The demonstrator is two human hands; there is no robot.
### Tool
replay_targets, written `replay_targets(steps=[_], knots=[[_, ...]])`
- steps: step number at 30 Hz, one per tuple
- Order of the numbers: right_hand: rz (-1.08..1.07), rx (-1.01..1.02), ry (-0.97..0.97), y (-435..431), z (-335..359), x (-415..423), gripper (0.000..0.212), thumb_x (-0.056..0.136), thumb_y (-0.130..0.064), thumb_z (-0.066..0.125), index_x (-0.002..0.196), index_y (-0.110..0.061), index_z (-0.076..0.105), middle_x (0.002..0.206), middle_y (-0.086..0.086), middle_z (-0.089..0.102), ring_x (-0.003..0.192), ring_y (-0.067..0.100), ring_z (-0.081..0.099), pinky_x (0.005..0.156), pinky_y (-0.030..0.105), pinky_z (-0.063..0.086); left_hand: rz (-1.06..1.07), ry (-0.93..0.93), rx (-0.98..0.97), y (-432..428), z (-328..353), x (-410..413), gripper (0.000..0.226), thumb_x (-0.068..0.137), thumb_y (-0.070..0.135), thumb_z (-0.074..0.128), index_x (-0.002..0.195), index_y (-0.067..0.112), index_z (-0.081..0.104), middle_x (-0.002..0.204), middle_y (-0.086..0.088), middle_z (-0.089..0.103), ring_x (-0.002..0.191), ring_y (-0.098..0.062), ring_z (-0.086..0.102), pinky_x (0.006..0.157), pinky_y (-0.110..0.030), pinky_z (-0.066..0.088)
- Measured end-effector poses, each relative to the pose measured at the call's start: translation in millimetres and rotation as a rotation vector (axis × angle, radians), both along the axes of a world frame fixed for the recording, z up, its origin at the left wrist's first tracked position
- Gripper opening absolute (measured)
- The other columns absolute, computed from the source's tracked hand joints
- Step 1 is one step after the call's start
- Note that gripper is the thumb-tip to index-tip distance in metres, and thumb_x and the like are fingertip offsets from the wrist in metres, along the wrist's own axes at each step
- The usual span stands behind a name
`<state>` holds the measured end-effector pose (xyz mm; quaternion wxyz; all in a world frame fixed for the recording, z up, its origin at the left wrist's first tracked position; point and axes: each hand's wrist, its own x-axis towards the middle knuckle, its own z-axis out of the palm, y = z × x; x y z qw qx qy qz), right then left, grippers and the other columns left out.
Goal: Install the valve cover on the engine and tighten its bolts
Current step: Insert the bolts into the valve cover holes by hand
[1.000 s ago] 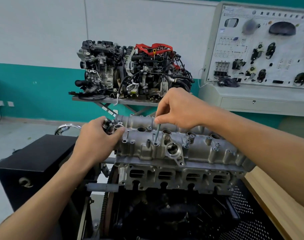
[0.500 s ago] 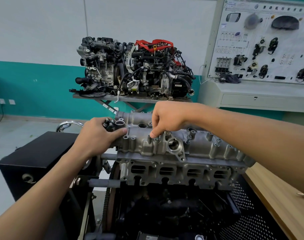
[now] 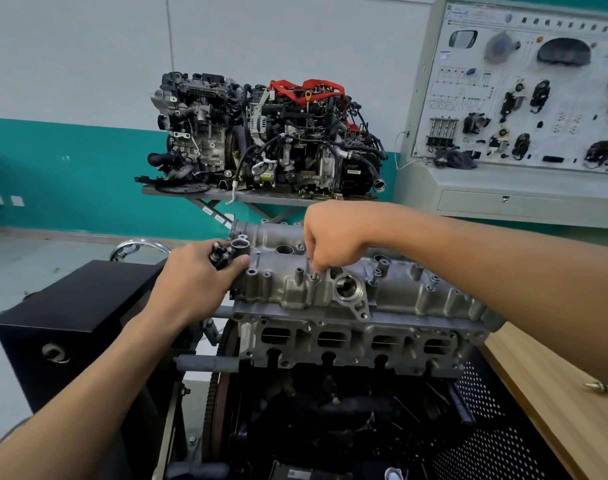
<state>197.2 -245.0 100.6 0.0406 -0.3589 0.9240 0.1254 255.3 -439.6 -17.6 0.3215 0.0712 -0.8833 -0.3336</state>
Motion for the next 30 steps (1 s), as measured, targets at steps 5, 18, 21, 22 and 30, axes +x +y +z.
replay_targets(steps=[5, 18, 21, 22, 30], knots=[[0.01, -0.039, 0.205, -0.3, -14.5, -1.4, 0.042, 0.093, -0.017, 0.054, 0.054, -0.01, 0.042, 0.057, 0.006, 0.044, 0.055, 0.023, 0.042, 0.055, 0.029, 0.034, 0.01, -0.007, -0.029, 2.0, 2.9, 1.7, 0.031, 0.092, 0.044, 0.07, 0.08, 0.015, 0.072, 0.072, -0.005, 0.072, 0.073, -0.026, 0.067, 0.069, -0.041, 0.055], [0.03, 0.035, 0.235, -6.5, -12.0, 5.6, 0.037, 0.083, -0.004, 0.056, 0.052, -0.011, 0.038, 0.05, 0.004, 0.036, 0.046, 0.02, 0.031, 0.044, 0.023, 0.022, 0.003, -0.032, -0.021, 0.7, 4.7, 2.1, 0.029, 0.091, 0.045, 0.07, 0.081, 0.017, 0.072, 0.075, -0.005, 0.073, 0.075, -0.026, 0.067, 0.073, -0.041, 0.057], [-0.007, 0.009, 0.185, -5.2, -10.4, 1.5, 0.035, 0.096, -0.018, 0.051, 0.062, -0.01, 0.049, 0.06, 0.004, 0.047, 0.052, 0.02, 0.042, 0.049, 0.026, 0.032, -0.001, -0.045, -0.03, -1.2, 6.7, 1.4, 0.03, 0.091, 0.046, 0.071, 0.08, 0.018, 0.071, 0.073, -0.005, 0.072, 0.074, -0.026, 0.067, 0.071, -0.039, 0.057], [-0.005, 0.002, 0.123, -4.1, -6.3, 1.3, 0.038, 0.098, -0.022, 0.049, 0.063, -0.008, 0.054, 0.061, 0.006, 0.049, 0.054, 0.02, 0.042, 0.053, 0.028, 0.037, 0.002, -0.049, -0.036, -1.9, 7.4, 0.8, 0.031, 0.091, 0.046, 0.071, 0.079, 0.018, 0.071, 0.073, -0.005, 0.072, 0.074, -0.026, 0.067, 0.07, -0.039, 0.056], [0.012, 0.047, 0.085, -4.5, -4.2, 4.1, 0.027, 0.082, -0.005, 0.054, 0.055, -0.008, 0.05, 0.056, 0.008, 0.049, 0.052, 0.024, 0.043, 0.042, 0.028, 0.032, 0.008, -0.048, -0.05, -7.1, 7.2, -3.4, 0.033, 0.088, 0.046, 0.074, 0.074, 0.017, 0.07, 0.065, -0.002, 0.069, 0.064, -0.019, 0.064, 0.058, -0.029, 0.047]])
